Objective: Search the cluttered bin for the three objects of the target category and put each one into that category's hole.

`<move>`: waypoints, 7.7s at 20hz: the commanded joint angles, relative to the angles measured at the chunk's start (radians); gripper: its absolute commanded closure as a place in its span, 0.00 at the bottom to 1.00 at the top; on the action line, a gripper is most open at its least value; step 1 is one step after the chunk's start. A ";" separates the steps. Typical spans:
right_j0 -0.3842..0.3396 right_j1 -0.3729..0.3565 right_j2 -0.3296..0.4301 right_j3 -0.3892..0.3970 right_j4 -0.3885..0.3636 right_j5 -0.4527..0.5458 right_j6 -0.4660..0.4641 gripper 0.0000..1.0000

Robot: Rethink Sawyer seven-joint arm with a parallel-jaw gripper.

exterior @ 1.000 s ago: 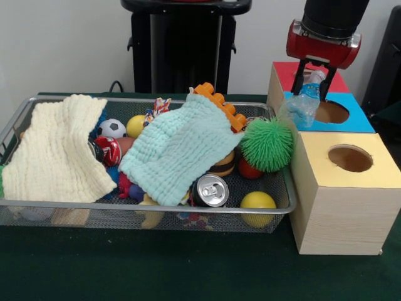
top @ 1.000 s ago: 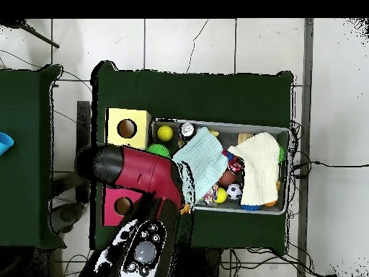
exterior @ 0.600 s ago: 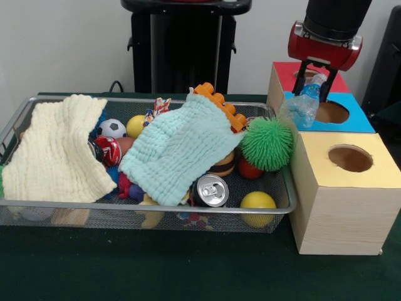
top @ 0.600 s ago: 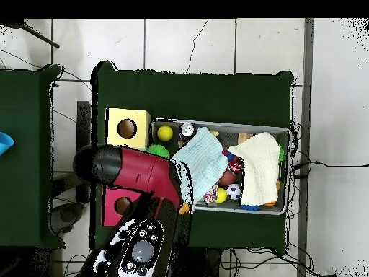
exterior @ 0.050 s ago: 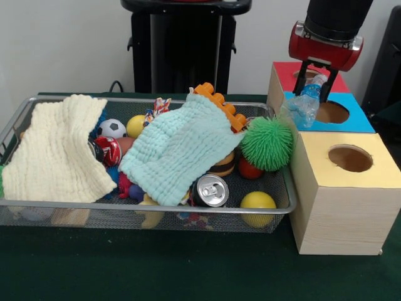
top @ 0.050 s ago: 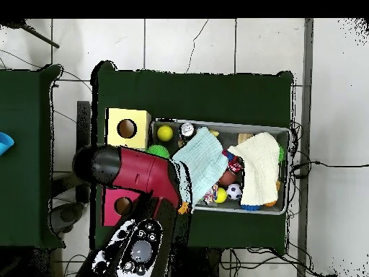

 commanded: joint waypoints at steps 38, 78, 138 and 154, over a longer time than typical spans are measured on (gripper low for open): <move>0.051 0.213 0.013 -0.075 0.039 -0.176 0.405 1.00; 0.057 0.177 0.047 0.002 0.148 -0.182 0.369 1.00; 0.076 0.098 0.035 -0.003 0.140 0.005 0.371 1.00; 0.094 0.032 0.000 -0.050 0.125 0.182 0.388 1.00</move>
